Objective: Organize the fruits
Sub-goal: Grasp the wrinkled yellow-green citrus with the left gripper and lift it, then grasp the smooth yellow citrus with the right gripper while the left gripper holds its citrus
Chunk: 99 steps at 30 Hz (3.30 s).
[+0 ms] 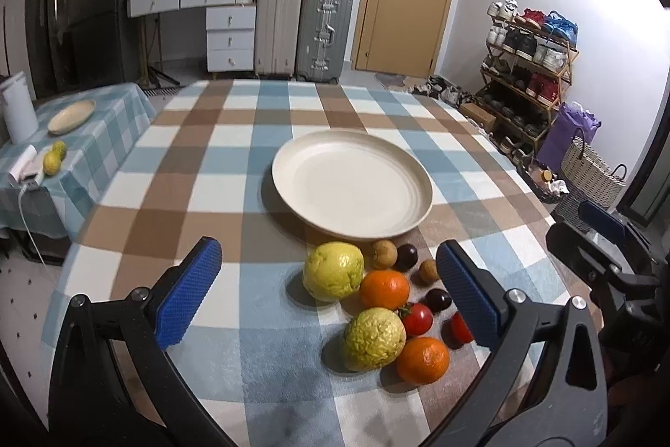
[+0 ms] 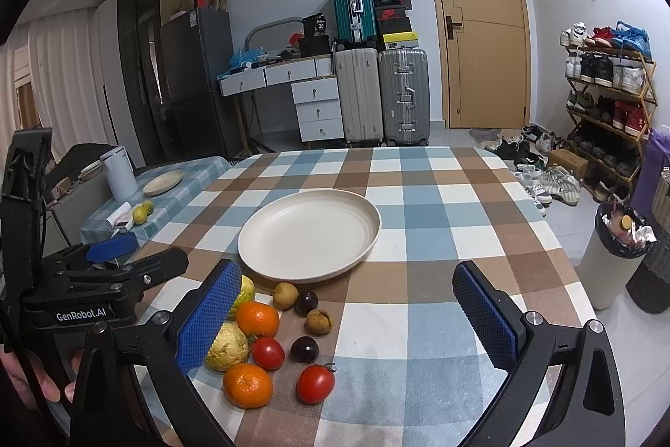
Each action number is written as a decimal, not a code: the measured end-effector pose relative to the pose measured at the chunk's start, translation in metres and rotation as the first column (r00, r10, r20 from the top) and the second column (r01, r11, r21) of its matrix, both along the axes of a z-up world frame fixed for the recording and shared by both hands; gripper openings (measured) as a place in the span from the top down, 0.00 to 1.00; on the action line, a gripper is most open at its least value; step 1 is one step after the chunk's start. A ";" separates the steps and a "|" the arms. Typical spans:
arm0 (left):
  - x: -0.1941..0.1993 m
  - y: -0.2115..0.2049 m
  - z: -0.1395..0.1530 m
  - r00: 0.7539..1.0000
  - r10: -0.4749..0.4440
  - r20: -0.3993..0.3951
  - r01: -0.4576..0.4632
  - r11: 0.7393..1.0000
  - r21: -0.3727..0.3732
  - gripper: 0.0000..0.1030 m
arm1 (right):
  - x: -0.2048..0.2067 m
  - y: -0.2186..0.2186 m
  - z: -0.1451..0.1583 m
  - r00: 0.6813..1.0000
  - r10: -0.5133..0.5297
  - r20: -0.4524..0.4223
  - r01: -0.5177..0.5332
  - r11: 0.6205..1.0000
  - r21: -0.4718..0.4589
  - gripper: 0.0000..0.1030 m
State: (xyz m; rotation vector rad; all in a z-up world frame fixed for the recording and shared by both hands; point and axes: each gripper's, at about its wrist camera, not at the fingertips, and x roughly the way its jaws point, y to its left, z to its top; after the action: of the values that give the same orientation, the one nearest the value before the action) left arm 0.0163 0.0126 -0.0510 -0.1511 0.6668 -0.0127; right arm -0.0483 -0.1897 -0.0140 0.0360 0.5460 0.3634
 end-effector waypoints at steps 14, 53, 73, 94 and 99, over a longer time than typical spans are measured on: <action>0.013 0.004 -0.044 0.989 -0.047 -0.137 0.037 0.997 -0.075 0.01 | 0.008 0.003 -0.016 0.999 0.002 -0.047 -0.002 1.000 -0.004 0.00; 0.021 0.024 -0.083 0.948 -0.275 -0.159 0.194 0.897 -0.396 0.57 | 0.023 0.016 -0.034 0.994 0.035 -0.108 -0.038 0.999 -0.032 0.00; 0.009 0.135 -0.065 0.991 -0.100 -0.091 0.059 0.923 -0.379 0.56 | 0.058 0.103 -0.044 0.919 0.303 -0.253 -0.306 0.952 0.028 0.00; 0.005 0.157 -0.077 0.994 -0.049 -0.099 0.009 0.929 -0.371 0.56 | 0.062 0.169 -0.072 0.886 0.341 -0.316 -0.408 0.895 -0.179 0.01; 0.006 0.158 -0.078 0.993 -0.050 -0.103 0.008 0.928 -0.372 0.56 | 0.056 0.181 -0.079 0.892 0.333 -0.306 -0.419 0.864 -0.281 0.09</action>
State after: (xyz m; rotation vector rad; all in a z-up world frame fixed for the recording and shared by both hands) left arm 0.0218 0.1702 -0.1288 -0.5103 0.7731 -0.1614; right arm 0.0078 -0.0086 -0.0932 -0.3731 0.8638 0.6518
